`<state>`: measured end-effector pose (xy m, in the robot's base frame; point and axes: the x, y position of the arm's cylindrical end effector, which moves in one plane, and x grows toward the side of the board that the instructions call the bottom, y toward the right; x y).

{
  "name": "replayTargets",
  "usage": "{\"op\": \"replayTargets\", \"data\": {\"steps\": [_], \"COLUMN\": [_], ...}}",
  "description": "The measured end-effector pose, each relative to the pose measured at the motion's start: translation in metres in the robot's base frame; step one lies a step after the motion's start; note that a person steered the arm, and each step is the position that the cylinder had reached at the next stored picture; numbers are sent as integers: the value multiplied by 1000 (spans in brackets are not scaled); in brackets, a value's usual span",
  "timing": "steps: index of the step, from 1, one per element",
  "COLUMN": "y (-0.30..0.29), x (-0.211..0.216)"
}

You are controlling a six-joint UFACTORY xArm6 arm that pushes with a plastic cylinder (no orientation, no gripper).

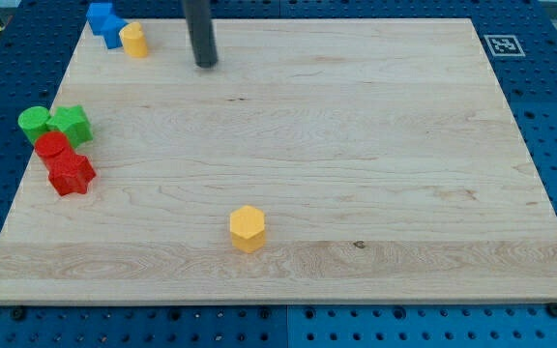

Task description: Nudge the yellow hexagon to the left

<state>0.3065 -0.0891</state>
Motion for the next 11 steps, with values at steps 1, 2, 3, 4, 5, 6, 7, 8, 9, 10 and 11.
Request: {"op": "replayTargets", "data": {"steps": [1, 2, 3, 4, 5, 6, 7, 8, 9, 10, 11], "y": [31, 61, 91, 116, 123, 117, 102, 87, 75, 64, 54], "x": [55, 110, 165, 225, 280, 298, 298, 277, 246, 215, 189]}}
